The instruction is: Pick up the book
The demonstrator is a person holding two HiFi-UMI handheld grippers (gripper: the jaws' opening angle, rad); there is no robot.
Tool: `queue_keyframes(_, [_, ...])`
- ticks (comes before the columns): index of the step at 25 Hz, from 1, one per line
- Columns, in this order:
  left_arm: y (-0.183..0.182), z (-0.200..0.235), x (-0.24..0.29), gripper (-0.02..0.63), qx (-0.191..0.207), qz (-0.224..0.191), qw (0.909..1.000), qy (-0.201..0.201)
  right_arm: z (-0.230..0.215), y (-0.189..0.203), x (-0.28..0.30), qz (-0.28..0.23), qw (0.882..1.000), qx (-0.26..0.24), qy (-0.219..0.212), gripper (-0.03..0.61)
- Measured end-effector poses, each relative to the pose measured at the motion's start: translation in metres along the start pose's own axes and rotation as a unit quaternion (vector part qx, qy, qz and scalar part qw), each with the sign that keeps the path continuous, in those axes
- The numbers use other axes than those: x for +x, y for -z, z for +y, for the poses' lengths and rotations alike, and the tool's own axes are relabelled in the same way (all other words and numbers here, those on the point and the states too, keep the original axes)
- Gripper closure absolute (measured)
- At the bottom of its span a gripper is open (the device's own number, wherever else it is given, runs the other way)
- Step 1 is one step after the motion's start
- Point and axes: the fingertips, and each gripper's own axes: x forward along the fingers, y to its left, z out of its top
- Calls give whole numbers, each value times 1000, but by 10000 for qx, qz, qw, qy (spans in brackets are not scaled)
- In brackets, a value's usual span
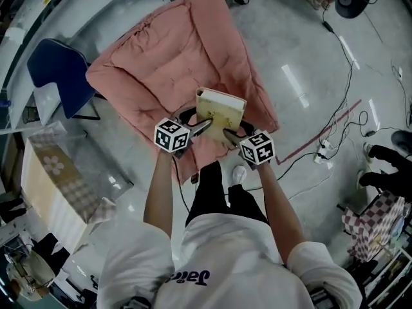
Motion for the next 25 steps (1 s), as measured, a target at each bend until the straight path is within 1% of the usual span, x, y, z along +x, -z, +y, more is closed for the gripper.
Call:
queue_keyframes(5, [-27,-40,-51,314,-73,-593,9967,-551,37,-33,-39,-190,9968,-585,-516,302])
queue_keyframes(8, [-42,-62,-83,316,-124,-953,9915,-877,61,-54,-60,-299,9914,-997,-790,304])
queue_keyframes(11, [-51,-86,-115,316,-133,-1214,9856,-1171,88,-68,-80,-358,9850,-1377,-980,304])
queue_keyframes(16, [-64,-132,-163,318,-134,-1691,9724,-1601,133,-84,-121,-634,9743,-1632,-1417,304])
queue_keyframes(20, [-66,-171,-196,318,-62,-1907,9614,-1981,164,-88,-150,-741,9651,-1894,-1651,303])
queue_keyframes(25, [-71,-212,-235,318,61,-2227,9452,-2385,200,-97,-182,-866,9479,-2311,-2014,304])
